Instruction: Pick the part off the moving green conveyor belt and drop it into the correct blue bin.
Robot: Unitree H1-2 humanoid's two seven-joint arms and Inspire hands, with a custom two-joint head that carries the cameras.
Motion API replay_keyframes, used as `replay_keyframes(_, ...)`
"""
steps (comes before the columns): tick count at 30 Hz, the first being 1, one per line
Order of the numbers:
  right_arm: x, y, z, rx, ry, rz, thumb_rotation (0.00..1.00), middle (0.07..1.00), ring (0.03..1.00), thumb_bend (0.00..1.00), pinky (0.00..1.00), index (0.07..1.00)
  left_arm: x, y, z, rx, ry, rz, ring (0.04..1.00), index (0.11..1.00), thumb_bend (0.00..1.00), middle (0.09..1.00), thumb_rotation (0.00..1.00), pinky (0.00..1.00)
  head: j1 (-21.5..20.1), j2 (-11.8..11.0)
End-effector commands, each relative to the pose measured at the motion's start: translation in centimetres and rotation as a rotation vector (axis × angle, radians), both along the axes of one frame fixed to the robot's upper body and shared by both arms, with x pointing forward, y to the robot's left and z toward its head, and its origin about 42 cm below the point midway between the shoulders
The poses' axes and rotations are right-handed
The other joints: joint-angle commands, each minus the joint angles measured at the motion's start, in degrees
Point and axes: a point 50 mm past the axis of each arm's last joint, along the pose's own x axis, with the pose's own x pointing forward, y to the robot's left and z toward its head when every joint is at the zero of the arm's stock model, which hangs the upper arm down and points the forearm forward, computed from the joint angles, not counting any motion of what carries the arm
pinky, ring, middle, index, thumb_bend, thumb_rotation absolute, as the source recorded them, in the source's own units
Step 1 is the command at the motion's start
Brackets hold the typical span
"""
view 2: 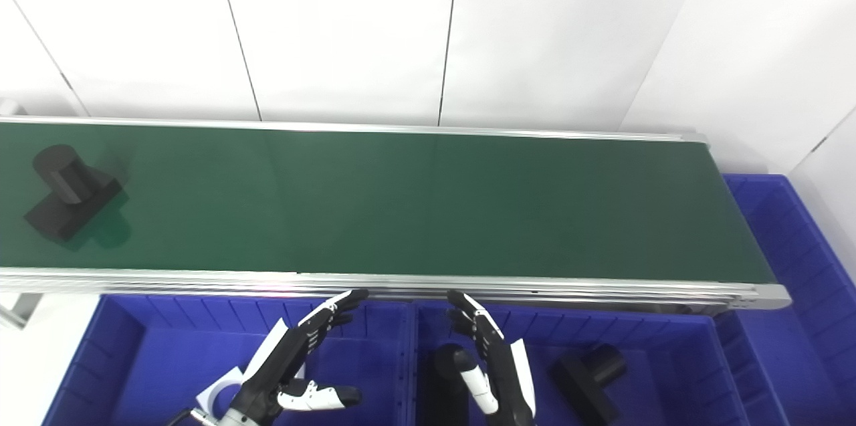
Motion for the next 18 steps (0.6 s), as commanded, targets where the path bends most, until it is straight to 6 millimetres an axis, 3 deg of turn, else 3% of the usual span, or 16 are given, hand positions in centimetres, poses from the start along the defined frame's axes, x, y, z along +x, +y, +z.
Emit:
replay_keyframes(1, 0.8, 0.2, 1.6, 0.033, -0.081, 0.003, 0.97, 0.844, 0.817, 0.81, 0.79, 0.826, 0.9, -0.6, 1.7, -0.059, -0.079, -0.005, 0.918, 0.868, 0.89, 0.924, 0.53, 0.88, 0.0, 0.0)
replay_keyframes(8, 1.0, 0.1, 2.5, 0.038, -0.113, 0.002, 0.97, 0.851, 0.818, 0.81, 0.79, 0.829, 1.1, -0.7, 2.4, -0.071, -0.097, -0.007, 0.914, 0.865, 0.90, 0.925, 0.55, 0.86, 0.5, 3.6)
replay_keyframes(18, 0.9, -0.1, 2.7, 0.031, -0.118, 0.006, 0.98, 0.837, 0.834, 0.83, 0.78, 0.828, 0.9, -0.9, 2.8, -0.066, -0.099, -0.005, 0.911, 0.862, 0.91, 0.921, 0.56, 0.86, 0.4, 3.6)
